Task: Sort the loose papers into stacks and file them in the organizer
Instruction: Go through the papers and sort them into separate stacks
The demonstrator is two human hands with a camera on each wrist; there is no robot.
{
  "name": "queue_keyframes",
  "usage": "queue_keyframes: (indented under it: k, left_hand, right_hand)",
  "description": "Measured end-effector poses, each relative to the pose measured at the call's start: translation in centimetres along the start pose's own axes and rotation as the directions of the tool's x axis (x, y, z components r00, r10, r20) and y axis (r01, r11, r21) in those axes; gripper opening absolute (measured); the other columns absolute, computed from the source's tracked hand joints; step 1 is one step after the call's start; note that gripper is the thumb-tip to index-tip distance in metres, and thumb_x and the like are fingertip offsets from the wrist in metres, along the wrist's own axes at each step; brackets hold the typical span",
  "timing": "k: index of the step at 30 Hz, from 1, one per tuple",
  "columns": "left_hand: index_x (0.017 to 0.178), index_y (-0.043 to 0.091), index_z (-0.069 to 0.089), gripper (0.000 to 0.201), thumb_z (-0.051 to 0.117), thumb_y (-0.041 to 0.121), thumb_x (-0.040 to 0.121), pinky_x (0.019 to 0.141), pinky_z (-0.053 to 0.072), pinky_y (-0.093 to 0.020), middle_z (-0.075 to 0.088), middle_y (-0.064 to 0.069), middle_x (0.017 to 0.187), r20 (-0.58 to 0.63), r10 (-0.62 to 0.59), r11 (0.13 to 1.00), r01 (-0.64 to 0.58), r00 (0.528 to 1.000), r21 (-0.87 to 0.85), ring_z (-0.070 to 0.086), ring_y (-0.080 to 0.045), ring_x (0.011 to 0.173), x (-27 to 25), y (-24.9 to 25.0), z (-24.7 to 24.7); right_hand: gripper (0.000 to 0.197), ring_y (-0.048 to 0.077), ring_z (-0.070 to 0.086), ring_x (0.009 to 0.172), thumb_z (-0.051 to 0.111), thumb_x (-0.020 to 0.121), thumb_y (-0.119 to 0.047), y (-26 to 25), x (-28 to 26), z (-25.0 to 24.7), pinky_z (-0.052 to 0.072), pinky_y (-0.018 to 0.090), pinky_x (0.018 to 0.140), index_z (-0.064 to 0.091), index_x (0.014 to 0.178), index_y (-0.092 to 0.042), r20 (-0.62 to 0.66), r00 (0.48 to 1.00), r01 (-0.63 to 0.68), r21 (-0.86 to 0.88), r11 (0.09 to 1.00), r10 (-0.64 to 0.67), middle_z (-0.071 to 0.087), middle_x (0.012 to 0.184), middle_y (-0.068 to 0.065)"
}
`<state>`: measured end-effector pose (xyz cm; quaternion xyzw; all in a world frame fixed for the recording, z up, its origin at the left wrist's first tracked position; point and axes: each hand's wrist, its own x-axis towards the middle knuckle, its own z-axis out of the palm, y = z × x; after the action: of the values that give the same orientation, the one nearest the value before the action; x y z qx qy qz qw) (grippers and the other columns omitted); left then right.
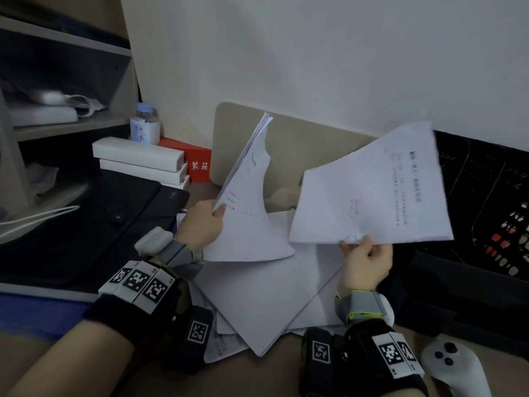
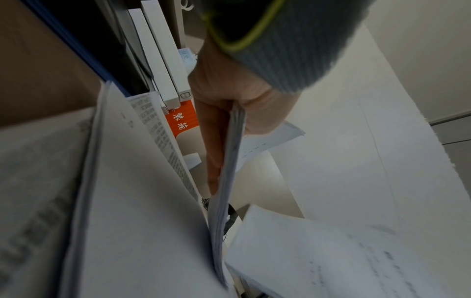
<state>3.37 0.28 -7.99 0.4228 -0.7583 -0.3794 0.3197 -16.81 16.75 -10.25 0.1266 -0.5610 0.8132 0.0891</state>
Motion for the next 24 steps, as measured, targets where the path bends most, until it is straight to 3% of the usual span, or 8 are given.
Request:
queue_keyframes:
  k: [2,6,9,12,14,17,21,24]
  left_hand:
    - [0.112,0.005,0.062,0.033,0.042,0.029,0.101,0.089,0.050,-0.041,0.066,-0.018,0.108,0.002,0.004,1.000,-0.004,1.000,0.006,0.060,-0.037,0.101,-0.1,0.1,0.0]
    - [0.115,0.005,0.061,0.031,0.043,0.027,0.101,0.086,0.049,-0.038,0.065,-0.015,0.108,0.010,-0.003,0.999,0.003,1.000,-0.037,0.061,-0.035,0.101,-0.1,0.2,0.0]
    - [0.116,0.002,0.060,0.032,0.044,0.026,0.101,0.077,0.046,-0.033,0.062,-0.013,0.101,0.034,-0.006,0.994,0.010,0.999,-0.105,0.060,-0.031,0.093,-0.1,0.1,0.0]
    - [0.118,0.000,0.060,0.036,0.043,0.028,0.102,0.075,0.042,-0.030,0.061,-0.014,0.099,0.061,-0.022,0.990,0.030,0.998,-0.138,0.057,-0.029,0.090,-0.2,0.1,-0.1]
    - [0.118,0.000,0.060,0.037,0.043,0.029,0.102,0.077,0.045,-0.034,0.062,-0.017,0.103,0.066,-0.018,0.991,0.026,0.998,-0.129,0.059,-0.033,0.094,-0.3,0.0,-0.2]
    - [0.115,-0.001,0.061,0.037,0.045,0.030,0.101,0.081,0.050,-0.042,0.064,-0.024,0.107,0.074,-0.002,0.992,0.011,0.997,-0.125,0.061,-0.037,0.097,-0.4,0.0,-0.2]
    - [0.120,0.001,0.059,0.039,0.046,0.032,0.100,0.078,0.047,-0.034,0.063,-0.017,0.106,0.097,0.008,0.984,0.010,0.995,-0.181,0.059,-0.030,0.092,-0.7,0.5,-0.3]
    - [0.115,0.007,0.063,0.039,0.050,0.039,0.098,0.089,0.052,-0.045,0.067,-0.013,0.106,0.138,0.018,0.968,0.017,0.990,-0.251,0.063,-0.033,0.099,-1.1,0.7,-0.4]
  right_hand:
    - [0.030,0.022,0.067,0.080,0.044,0.097,-0.004,-0.1,0.2,0.0,0.059,0.040,0.073,0.057,0.123,-0.006,-0.068,0.997,0.026,0.083,0.996,-0.021,0.064,0.102,0.012]
    - [0.029,0.028,0.066,0.081,0.039,0.097,-0.002,-0.4,0.4,0.2,0.060,0.036,0.066,0.052,0.120,-0.015,-0.055,0.998,0.035,0.194,0.980,-0.024,0.064,0.108,0.020]
    - [0.027,0.010,0.060,0.055,0.038,0.095,-0.001,-0.1,0.5,0.2,0.056,0.028,0.052,0.053,0.114,-0.014,-0.029,0.999,-0.017,0.156,0.988,0.021,0.062,0.083,0.007]
    - [0.020,0.006,0.047,0.048,0.041,0.092,-0.002,0.6,0.6,0.1,0.045,0.023,0.049,0.052,0.085,-0.017,-0.006,0.998,-0.055,0.096,0.994,0.056,0.047,0.065,-0.001]
    - [0.023,0.011,0.043,0.054,0.043,0.092,-0.005,1.0,0.6,0.0,0.043,0.026,0.055,0.047,0.074,-0.019,0.014,0.997,-0.078,0.058,0.995,0.077,0.043,0.064,-0.002]
    - [0.024,0.010,0.042,0.052,0.042,0.093,-0.005,1.1,0.5,0.0,0.042,0.021,0.046,0.043,0.073,-0.017,0.035,0.996,-0.089,0.038,0.995,0.088,0.042,0.065,0.001]
    - [0.020,0.003,0.042,0.051,0.040,0.094,-0.002,0.9,0.5,0.2,0.040,0.016,0.049,0.047,0.079,-0.013,0.066,0.997,-0.049,0.029,0.998,0.047,0.042,0.065,-0.002]
    - [0.025,0.003,0.037,0.051,0.039,0.095,-0.002,0.6,0.6,0.3,0.034,0.011,0.049,0.043,0.074,-0.015,0.106,0.994,-0.029,0.005,1.000,0.029,0.038,0.064,-0.004]
